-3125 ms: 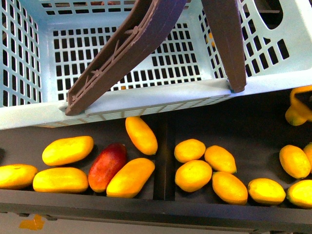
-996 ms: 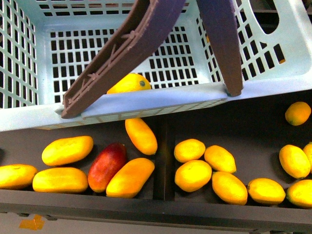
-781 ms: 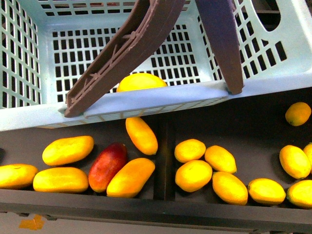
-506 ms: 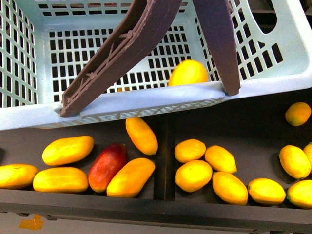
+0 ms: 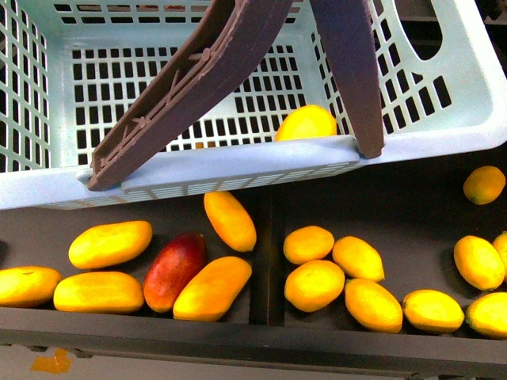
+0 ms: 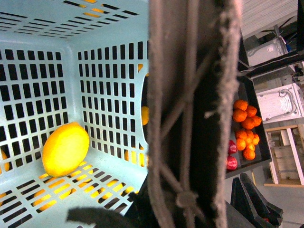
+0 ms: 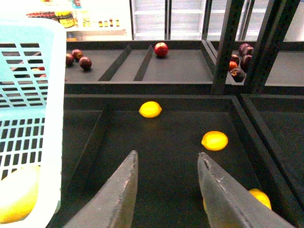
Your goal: Pick lemon and mango into basket
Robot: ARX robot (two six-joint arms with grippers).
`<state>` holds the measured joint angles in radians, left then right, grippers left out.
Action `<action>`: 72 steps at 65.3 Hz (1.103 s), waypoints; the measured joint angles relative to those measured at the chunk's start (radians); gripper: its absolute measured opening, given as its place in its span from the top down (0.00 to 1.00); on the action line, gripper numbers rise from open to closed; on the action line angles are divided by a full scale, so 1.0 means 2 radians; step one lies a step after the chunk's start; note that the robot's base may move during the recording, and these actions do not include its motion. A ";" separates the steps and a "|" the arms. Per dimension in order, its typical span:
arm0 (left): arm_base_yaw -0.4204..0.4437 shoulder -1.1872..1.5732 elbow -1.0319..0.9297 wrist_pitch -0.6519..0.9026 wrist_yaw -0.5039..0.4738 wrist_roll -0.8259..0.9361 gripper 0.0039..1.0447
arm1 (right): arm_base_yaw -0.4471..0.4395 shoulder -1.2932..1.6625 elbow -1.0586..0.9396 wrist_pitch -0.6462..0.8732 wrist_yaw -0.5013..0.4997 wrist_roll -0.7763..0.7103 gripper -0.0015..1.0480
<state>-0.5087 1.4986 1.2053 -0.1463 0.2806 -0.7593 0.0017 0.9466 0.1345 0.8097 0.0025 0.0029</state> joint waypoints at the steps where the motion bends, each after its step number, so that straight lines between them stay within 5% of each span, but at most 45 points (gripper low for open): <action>1: 0.000 0.000 0.000 0.000 0.000 0.000 0.96 | 0.000 0.000 0.000 0.000 0.000 0.000 0.54; 21: 0.000 0.000 0.000 0.000 0.000 0.000 0.96 | 0.000 -0.001 0.000 0.000 0.000 0.000 0.07; 72: 0.000 -0.001 0.000 0.000 -0.002 0.000 0.96 | -0.001 -0.002 -0.002 0.000 0.000 0.000 0.08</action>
<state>-0.5087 1.4975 1.2053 -0.1463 0.2760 -0.7586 -0.0010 0.9424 0.1310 0.8093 0.0025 0.0029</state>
